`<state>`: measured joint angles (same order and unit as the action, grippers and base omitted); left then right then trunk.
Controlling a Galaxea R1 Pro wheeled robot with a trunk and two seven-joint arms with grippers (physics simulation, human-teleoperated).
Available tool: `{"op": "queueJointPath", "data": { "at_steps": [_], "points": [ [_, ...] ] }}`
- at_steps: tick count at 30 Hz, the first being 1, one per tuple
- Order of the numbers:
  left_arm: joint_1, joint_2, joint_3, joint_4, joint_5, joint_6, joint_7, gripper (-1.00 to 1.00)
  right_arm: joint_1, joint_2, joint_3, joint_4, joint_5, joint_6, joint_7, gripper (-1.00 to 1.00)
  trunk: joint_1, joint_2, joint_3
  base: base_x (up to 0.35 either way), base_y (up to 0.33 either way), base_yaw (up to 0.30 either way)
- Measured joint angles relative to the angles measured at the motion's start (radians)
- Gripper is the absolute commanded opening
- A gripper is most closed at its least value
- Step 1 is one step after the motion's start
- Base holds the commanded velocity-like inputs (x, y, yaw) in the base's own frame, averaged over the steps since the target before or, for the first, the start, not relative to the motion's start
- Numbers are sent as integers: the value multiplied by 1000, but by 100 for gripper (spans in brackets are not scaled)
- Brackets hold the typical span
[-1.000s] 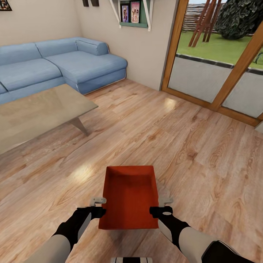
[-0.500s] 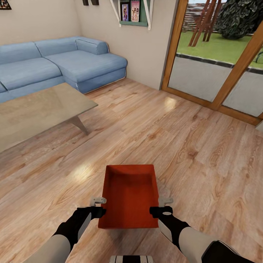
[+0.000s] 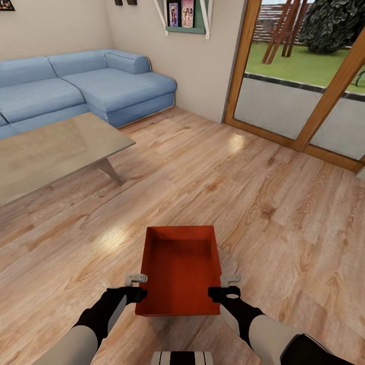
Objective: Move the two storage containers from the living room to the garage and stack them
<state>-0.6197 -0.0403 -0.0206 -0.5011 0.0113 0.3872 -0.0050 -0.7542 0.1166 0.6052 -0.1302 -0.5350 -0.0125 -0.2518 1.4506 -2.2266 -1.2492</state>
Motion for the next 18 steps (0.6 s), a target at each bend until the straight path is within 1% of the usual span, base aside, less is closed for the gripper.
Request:
{"op": "queueJointPath", "data": {
  "at_steps": [18],
  "points": [
    [0, 0, 1, 1, 0, 0, 0, 100, 0, -6, 0, 0, 0, 0, 0, 100, 0, 0, 0, 0, 0, 0]
  ]
}}
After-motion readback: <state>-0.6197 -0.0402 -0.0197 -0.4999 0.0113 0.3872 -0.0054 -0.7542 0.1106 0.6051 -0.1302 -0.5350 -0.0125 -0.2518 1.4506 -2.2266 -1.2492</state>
